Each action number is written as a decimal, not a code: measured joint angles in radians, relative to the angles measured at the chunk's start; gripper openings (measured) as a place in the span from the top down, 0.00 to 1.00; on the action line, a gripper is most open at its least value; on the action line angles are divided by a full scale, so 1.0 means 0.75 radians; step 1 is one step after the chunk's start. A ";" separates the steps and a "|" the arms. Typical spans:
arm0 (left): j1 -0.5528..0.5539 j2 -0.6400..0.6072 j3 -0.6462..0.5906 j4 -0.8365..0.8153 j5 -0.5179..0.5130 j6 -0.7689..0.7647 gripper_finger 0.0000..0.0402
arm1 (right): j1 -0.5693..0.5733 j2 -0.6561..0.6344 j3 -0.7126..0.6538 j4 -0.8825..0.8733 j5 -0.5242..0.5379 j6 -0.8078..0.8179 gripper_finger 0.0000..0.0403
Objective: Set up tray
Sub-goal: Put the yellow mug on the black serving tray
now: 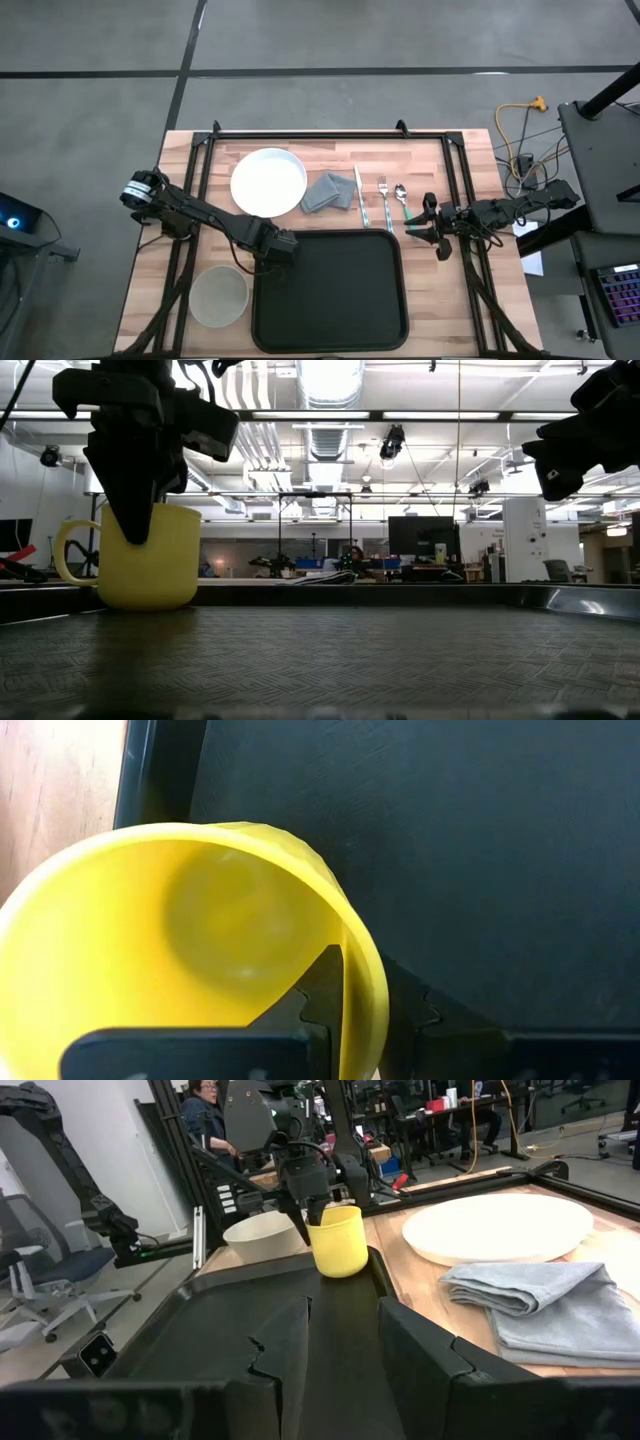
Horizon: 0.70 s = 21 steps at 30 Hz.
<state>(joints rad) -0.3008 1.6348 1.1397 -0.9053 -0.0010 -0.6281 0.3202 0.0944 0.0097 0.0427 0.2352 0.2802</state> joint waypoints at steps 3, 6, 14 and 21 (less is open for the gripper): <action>0.000 0.000 0.000 0.012 0.000 0.000 0.95 | 0.000 0.000 0.000 0.000 0.000 0.000 0.72; 0.000 0.000 0.000 0.018 0.001 0.000 0.95 | 0.000 0.000 0.000 0.000 0.000 0.000 0.72; 0.000 0.000 0.000 0.021 0.001 0.001 0.95 | 0.000 0.000 0.000 0.000 0.000 0.000 0.72; 0.000 0.000 0.000 0.022 0.001 0.001 0.95 | 0.000 0.000 0.000 0.000 0.000 0.000 0.72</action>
<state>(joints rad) -0.3008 1.6348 1.1397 -0.8890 -0.0002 -0.6277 0.3202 0.0944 0.0094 0.0425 0.2352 0.2802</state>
